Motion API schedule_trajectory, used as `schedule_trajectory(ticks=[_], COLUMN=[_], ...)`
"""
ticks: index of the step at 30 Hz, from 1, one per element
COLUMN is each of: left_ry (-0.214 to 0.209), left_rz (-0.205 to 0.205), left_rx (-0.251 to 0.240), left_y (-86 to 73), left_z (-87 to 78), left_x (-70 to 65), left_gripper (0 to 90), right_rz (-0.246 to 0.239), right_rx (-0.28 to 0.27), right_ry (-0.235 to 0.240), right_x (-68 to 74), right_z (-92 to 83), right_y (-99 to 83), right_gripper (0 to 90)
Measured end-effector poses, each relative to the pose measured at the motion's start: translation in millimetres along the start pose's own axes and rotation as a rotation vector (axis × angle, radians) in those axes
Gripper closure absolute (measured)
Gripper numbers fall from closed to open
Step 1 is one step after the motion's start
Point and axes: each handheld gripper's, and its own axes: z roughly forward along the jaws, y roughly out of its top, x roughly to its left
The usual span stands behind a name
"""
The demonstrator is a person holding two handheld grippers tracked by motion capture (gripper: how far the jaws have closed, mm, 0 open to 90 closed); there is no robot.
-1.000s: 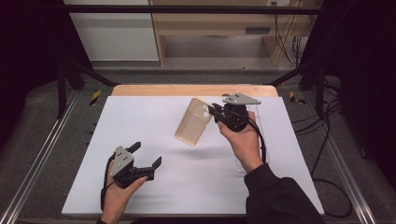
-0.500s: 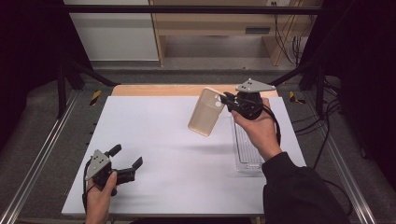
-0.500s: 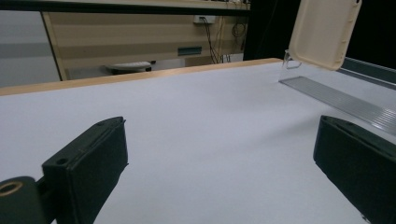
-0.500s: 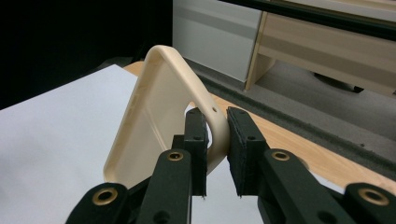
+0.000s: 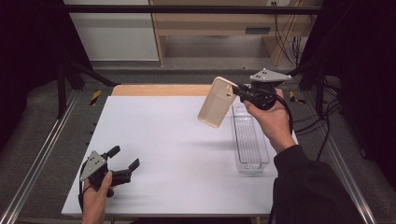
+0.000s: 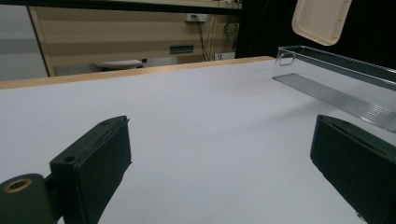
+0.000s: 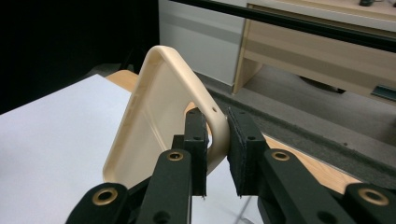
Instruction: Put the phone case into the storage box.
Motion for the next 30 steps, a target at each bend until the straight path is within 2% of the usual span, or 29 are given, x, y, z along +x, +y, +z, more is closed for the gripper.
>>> schedule_trajectory(ticks=[3,9,12,16,26,30], left_ry=[-0.01,-0.009,0.013,0.016,0.01,0.005], left_rz=[0.01,-0.001,0.0,-0.016,-0.021,-0.022], left_rx=[0.003,0.001,0.008,0.014,0.013,0.014], left_y=[0.3,-0.8,-1.8,-4.5,-5.5,-5.8], left_z=[0.4,1.2,3.4,4.8,5.1,5.8], left_x=[-0.6,-0.3,0.8,4.0,4.3,4.4], left_gripper=[4.8,4.2,3.8,3.8,3.7,3.7], right_rz=[0.007,0.019,0.023,0.019,0.011,0.004], right_rx=[-0.007,-0.028,-0.031,-0.035,-0.044,-0.045], right_ry=[-0.012,-0.02,-0.022,-0.027,-0.047,-0.053], right_x=[-5.8,-21.0,-28.2,-34.4,-50.1,-52.4], right_z=[-2.9,-10.3,-9.8,-12.2,-24.8,-27.5], right_y=[-0.8,-3.9,-4.5,-2.2,1.1,1.6], right_gripper=[78.5,78.5,78.5,78.5,78.5,78.5])
